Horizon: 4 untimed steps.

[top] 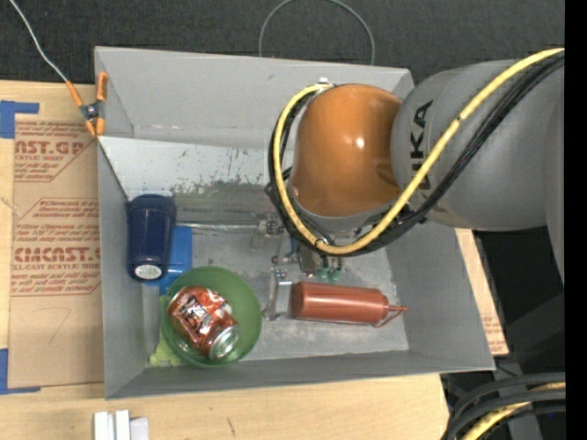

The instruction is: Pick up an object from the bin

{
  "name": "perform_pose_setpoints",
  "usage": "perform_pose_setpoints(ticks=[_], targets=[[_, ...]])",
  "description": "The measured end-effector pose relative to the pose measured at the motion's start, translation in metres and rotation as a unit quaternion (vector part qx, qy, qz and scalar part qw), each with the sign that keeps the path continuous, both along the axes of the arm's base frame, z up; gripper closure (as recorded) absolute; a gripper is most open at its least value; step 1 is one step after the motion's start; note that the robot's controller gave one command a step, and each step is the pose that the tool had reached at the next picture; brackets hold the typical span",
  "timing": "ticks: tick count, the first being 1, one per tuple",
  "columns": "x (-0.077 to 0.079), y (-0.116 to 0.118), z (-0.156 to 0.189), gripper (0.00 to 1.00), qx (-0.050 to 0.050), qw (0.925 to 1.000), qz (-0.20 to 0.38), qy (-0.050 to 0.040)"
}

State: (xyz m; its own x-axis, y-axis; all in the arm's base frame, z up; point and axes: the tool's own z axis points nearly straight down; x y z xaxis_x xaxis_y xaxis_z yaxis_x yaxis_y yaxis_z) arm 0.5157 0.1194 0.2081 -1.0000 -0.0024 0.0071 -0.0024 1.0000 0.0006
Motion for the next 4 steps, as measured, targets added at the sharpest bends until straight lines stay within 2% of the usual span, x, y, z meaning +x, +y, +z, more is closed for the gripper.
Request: perform_pose_setpoints(ticks=[1,2,3,4], targets=[[0.002,-0.001,0.005,0.00,0.000,1.0000,-0.001,-0.0039],[-0.001,0.043,-0.100,0.00,0.001,0.9945,0.105,-0.0028],[0.008,0.069,-0.049,0.00,0.002,0.9862,0.165,-0.0073],[-0.021,0.036,-0.093,0.00,0.001,0.9998,-0.018,-0.0012]])
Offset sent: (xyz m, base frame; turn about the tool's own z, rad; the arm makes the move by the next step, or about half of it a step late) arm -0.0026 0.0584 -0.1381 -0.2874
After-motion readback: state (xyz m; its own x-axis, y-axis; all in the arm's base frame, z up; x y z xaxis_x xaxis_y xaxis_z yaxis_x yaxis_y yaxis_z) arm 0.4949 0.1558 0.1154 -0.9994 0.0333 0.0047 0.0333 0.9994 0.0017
